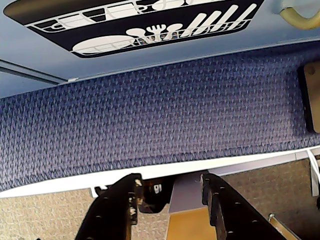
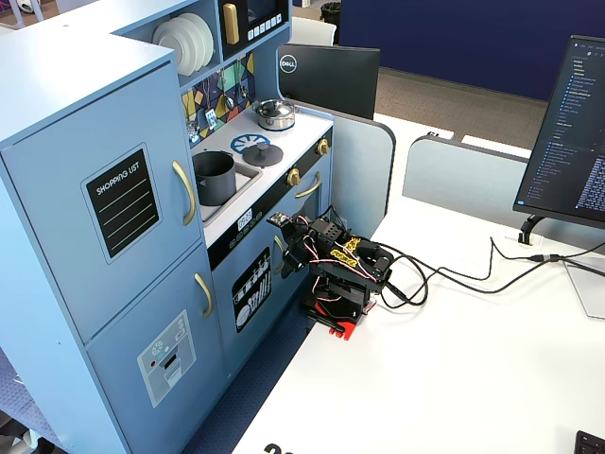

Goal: Take off the lid from the gray recipient and place it on the counter

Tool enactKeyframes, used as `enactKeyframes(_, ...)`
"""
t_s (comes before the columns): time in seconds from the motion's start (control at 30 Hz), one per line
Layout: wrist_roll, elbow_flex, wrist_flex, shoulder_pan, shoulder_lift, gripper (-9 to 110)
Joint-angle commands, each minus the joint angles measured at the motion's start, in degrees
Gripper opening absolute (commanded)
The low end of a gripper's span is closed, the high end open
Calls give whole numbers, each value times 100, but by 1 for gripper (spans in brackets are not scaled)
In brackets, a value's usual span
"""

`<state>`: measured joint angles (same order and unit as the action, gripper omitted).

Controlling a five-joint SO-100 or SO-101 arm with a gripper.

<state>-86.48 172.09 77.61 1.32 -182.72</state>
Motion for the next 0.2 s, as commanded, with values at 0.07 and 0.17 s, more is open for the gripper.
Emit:
enactKeyframes(0.07,-9,-9,1002,97,62,7)
enactKeyframes(0.17,-9,-9,1002,97,62,8)
